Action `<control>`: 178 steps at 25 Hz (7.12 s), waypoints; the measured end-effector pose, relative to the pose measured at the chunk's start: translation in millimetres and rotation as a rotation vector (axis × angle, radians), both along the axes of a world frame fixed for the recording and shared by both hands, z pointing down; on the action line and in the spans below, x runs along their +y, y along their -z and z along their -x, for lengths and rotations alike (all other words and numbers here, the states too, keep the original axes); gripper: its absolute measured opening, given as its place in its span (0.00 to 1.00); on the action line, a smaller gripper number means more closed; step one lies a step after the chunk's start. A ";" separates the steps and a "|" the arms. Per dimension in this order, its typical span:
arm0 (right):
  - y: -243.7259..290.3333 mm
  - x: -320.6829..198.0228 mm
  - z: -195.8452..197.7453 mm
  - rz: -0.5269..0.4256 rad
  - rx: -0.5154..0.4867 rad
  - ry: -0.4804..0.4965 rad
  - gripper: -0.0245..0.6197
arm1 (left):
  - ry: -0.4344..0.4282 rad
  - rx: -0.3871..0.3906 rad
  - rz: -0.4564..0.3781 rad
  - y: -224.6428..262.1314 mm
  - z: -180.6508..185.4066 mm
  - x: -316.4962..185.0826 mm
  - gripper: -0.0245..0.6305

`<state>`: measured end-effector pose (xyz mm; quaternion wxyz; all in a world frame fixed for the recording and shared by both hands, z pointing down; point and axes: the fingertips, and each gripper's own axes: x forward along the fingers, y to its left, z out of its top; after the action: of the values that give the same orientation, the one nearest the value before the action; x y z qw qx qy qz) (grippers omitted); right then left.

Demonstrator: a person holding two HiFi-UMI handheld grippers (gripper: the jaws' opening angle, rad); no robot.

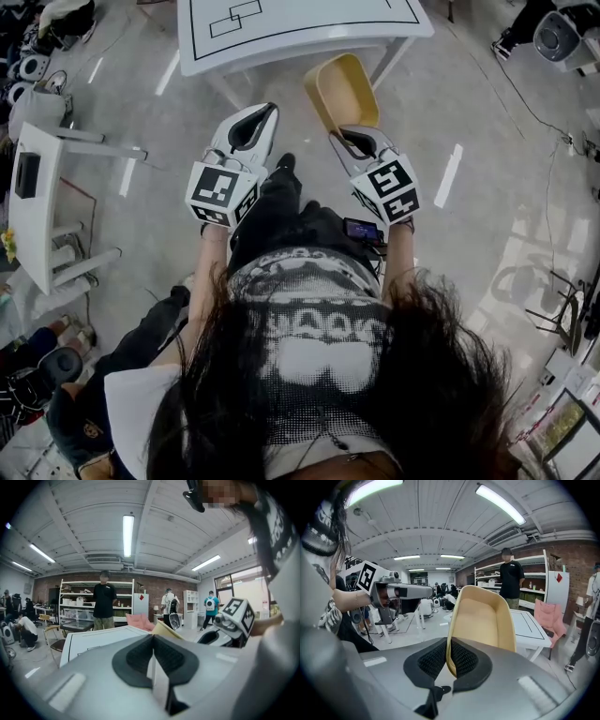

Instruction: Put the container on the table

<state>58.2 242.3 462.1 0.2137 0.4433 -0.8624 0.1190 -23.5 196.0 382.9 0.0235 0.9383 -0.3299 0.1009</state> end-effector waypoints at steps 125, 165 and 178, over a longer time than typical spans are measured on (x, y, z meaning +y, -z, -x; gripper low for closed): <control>-17.5 -651.7 18.9 -0.017 0.133 0.151 0.18 | 0.256 0.027 0.064 -15.6 64.9 -521.2 0.04; 29.4 -366.0 3.2 -0.098 -0.027 0.154 0.13 | 0.209 0.046 0.061 -17.1 5.2 -310.7 0.04; 24.3 -305.4 -22.7 -0.131 -0.025 0.221 0.04 | 0.284 0.036 0.059 -27.8 -17.1 -247.7 0.04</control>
<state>80.8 -63.0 437.8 0.1855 0.3569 -0.9145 0.0435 -6.5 -51.6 410.7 0.0708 0.8829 -0.4556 0.0893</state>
